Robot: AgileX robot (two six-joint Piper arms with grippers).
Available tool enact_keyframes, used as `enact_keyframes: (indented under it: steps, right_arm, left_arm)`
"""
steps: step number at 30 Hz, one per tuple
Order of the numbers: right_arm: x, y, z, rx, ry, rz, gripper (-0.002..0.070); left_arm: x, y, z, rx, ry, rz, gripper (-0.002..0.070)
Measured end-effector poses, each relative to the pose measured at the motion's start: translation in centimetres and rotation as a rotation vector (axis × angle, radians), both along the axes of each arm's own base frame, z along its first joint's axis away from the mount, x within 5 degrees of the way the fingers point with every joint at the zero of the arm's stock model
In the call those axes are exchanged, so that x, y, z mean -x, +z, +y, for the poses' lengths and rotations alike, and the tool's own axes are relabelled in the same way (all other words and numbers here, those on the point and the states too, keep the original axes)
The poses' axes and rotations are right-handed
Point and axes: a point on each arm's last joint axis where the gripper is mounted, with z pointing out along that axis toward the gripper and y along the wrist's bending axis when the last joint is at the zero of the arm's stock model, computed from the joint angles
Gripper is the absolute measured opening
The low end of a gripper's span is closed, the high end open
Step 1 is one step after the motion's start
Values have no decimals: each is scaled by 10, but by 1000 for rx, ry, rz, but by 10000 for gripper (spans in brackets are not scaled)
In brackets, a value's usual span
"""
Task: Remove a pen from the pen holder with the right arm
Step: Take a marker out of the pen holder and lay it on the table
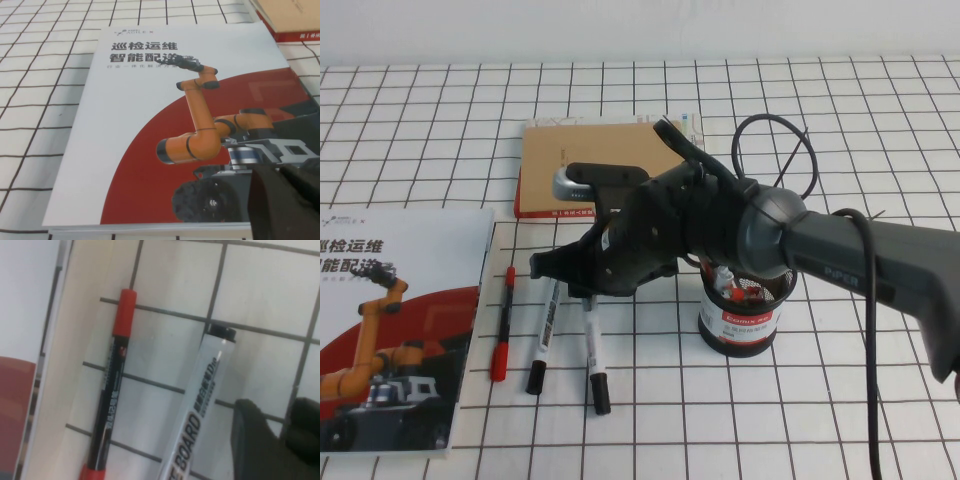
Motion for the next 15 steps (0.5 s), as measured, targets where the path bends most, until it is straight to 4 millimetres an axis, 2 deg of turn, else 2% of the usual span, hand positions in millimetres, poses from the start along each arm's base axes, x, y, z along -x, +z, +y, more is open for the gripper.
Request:
enact_keyframes:
  steps: [5, 9, 13, 15]
  right_arm:
    - [0, 0, 0, -3, 0, -3, 250]
    - [0, 5, -1, -5, 3, -16, 279]
    - [2, 29, -5, -24, 9, -63, 282]
    - [5, 49, -9, -40, 15, -104, 282]
  left_arm:
    - [0, 0, 0, 0, 0, 0, -5]
    - [0, 0, 0, 0, 0, 0, -4]
    - [0, 0, 0, 0, 0, 0, -4]
    - [0, 0, 0, 0, 0, 0, -4]
